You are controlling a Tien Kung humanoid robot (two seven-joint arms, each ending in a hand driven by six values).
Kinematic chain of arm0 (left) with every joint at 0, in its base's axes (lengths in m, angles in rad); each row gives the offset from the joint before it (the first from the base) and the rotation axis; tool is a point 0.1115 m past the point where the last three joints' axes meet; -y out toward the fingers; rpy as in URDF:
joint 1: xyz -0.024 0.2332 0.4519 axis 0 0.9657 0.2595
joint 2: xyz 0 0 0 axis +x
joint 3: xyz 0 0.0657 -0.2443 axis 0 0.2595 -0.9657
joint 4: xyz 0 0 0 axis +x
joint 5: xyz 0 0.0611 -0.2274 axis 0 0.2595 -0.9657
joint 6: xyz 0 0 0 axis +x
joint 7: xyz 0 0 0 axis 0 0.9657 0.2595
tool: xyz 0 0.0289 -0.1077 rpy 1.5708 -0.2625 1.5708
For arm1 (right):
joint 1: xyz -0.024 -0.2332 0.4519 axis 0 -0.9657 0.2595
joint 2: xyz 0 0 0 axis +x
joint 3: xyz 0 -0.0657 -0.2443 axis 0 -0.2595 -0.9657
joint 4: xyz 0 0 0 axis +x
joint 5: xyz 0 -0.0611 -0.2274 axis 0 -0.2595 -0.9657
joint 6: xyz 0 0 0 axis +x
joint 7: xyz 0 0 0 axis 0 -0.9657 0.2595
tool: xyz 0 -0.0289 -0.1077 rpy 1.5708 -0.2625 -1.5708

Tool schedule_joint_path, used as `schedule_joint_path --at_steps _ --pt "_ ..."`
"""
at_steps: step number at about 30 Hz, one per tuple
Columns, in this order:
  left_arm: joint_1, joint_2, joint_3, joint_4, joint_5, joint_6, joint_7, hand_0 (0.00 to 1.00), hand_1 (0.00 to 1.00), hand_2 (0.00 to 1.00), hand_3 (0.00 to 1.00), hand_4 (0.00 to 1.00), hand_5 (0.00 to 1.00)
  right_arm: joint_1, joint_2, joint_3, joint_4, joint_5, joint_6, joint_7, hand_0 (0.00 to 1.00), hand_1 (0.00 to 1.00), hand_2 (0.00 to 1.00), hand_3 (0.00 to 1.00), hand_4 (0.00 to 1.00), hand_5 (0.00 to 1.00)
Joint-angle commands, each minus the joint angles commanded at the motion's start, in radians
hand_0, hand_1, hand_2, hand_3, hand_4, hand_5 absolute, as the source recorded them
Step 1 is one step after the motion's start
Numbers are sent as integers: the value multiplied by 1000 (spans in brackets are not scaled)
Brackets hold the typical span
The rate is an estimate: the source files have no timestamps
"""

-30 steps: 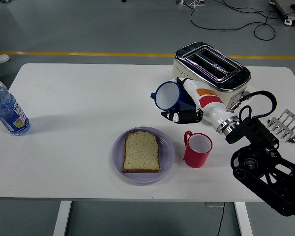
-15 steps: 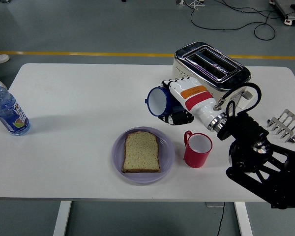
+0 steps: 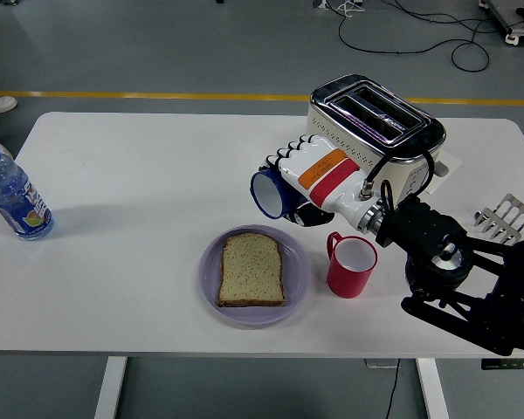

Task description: Pick up the cup,pour liquid into bread,place the cup on the desk

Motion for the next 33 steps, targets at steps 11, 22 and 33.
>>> schedule_joint_path --at_steps 11,22,33 --pt "-1 0 0 -1 -3 0 -1 648 658 648 535 310 760 85 4 -140 -15 -67 -117 -168 527 380 507 516 564 2" --pt "0 0 -4 -1 -1 0 -2 649 659 648 536 312 760 64 7 -115 -23 -65 -131 -159 535 377 509 519 554 2" --pt "1 0 -13 -1 7 0 -3 649 657 648 536 311 760 -118 -54 191 69 321 -198 107 537 377 513 527 562 2"
